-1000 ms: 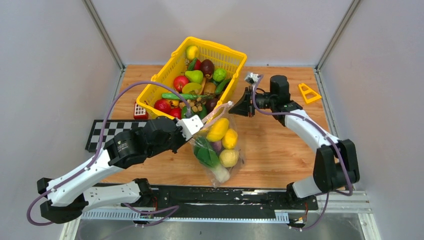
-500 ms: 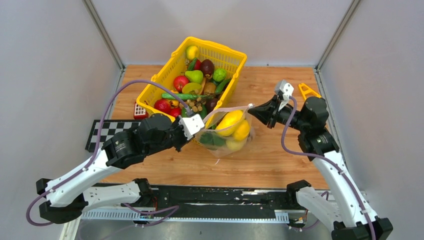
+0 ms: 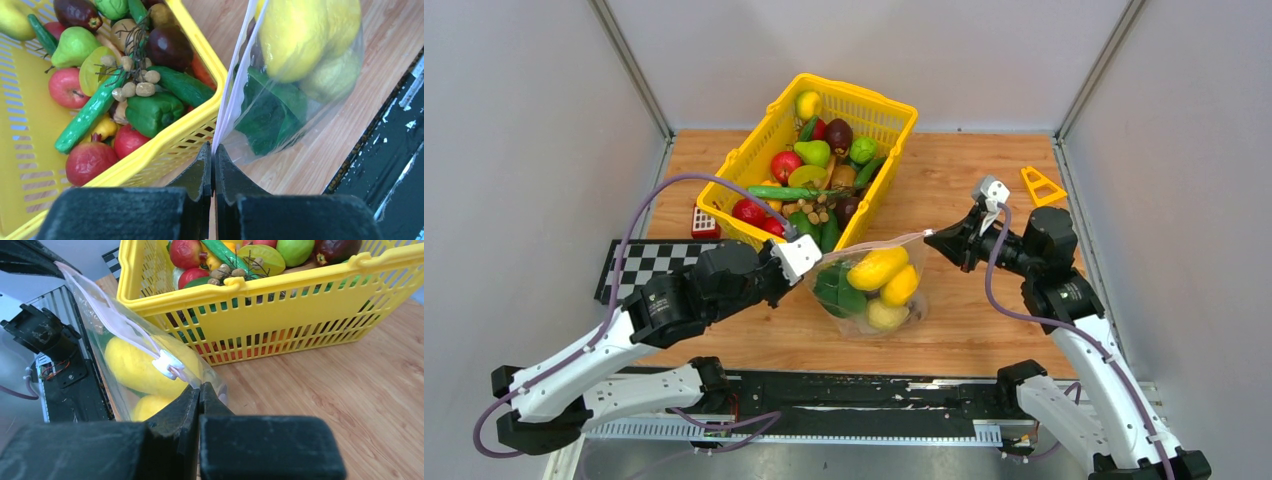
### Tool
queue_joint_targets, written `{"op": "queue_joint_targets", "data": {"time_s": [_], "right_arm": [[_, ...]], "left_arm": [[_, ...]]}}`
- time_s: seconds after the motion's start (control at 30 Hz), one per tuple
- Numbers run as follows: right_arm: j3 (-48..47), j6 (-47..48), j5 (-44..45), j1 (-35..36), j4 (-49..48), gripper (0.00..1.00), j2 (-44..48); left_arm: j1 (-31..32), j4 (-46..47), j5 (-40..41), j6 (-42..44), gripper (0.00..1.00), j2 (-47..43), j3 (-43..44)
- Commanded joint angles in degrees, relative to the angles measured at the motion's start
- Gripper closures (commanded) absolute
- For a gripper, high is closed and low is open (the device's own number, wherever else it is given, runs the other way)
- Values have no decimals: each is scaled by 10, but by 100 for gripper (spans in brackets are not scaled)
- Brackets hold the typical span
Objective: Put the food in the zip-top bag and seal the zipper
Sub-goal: Adjust the zipper food storage bag at the center of the board, then zip the zipper food storage bag at the center of the board.
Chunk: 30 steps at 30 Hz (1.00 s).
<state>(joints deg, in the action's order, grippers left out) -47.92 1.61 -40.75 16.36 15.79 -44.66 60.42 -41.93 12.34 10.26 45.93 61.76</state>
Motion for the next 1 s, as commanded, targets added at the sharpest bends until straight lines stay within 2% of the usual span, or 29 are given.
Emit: {"op": "queue_joint_targets", "data": {"time_s": [0.0,0.07,0.13,0.17,0.23,0.37,0.47,0.67,0.83,0.97], "right_arm": [[1,1,-17,-7,-28,100,5],[-2,1,-37,-7,-28,100,3],[-4,0,-53,-8,-28,100,0],[-4,-3,-55,-7,-28,100,-1],[-4,-8,-50,-7,-27,100,-2],[-9,-7,-49,-7,-18,100,-5],[-10,-9,-50,-7,-17,100,-6],[-9,-10,-48,-7,-17,100,-7],[-6,-13,-51,-7,-24,100,-8],[-5,-12,-52,-7,-24,100,-6]], "left_arm": [[-1,5,58,-20,90,-12,15],[0,22,36,-18,82,-11,23],[-1,34,23,-17,46,-3,37],[-1,36,24,-17,33,4,47],[0,39,30,-16,22,17,68],[0,70,10,-5,10,37,109],[0,102,-66,0,7,80,152],[-1,130,-217,-10,6,227,255],[0,142,-258,-15,7,325,307],[0,164,-282,-12,9,363,325]]}}
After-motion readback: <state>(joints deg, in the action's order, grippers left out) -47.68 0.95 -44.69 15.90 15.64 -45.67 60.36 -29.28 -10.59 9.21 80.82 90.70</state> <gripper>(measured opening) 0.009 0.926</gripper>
